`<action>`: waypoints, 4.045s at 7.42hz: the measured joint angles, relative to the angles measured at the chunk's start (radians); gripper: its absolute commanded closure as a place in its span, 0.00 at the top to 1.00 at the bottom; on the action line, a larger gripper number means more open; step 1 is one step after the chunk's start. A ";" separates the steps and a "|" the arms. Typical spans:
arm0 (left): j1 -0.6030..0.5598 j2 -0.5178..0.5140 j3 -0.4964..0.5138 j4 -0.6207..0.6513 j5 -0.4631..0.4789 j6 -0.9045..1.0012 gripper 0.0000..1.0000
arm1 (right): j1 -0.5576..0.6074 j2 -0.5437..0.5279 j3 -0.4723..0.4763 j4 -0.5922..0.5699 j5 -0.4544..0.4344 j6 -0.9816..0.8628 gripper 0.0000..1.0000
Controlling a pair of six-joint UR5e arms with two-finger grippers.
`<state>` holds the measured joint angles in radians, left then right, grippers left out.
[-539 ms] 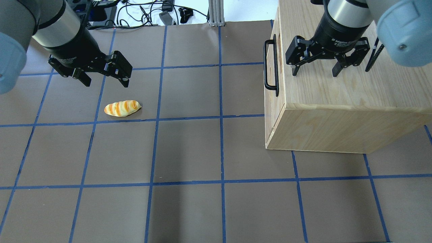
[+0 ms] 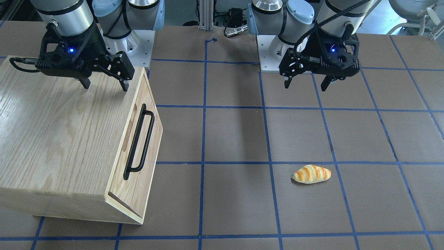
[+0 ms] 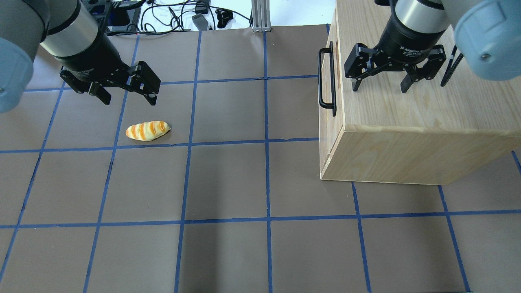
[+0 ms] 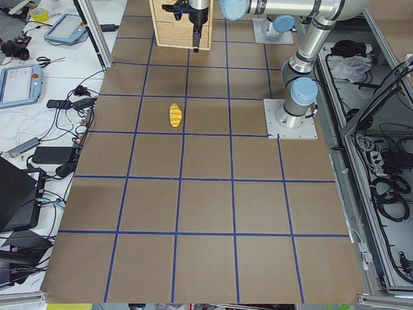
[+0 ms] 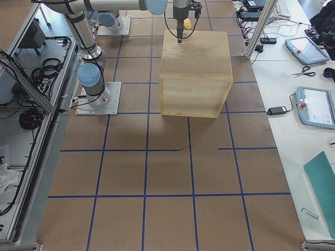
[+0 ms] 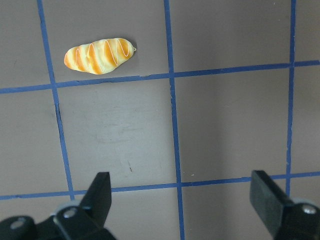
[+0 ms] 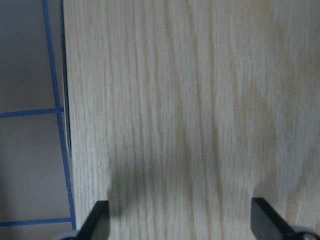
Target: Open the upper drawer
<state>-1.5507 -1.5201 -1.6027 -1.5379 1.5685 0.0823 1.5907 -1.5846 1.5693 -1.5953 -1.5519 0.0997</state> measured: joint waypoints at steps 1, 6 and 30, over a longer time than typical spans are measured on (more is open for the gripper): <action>0.007 -0.002 0.001 0.001 -0.002 -0.005 1.00 | 0.000 0.000 0.000 0.000 0.000 0.000 1.00; 0.042 -0.028 0.002 0.009 0.003 -0.003 1.00 | 0.000 0.000 0.000 0.000 0.000 0.000 1.00; -0.458 -0.541 0.398 0.257 -0.172 -0.628 1.00 | 0.000 0.000 0.000 0.000 0.000 0.000 1.00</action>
<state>-2.0087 -2.0616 -1.2049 -1.2811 1.3966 -0.5461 1.5907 -1.5846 1.5692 -1.5954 -1.5517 0.0997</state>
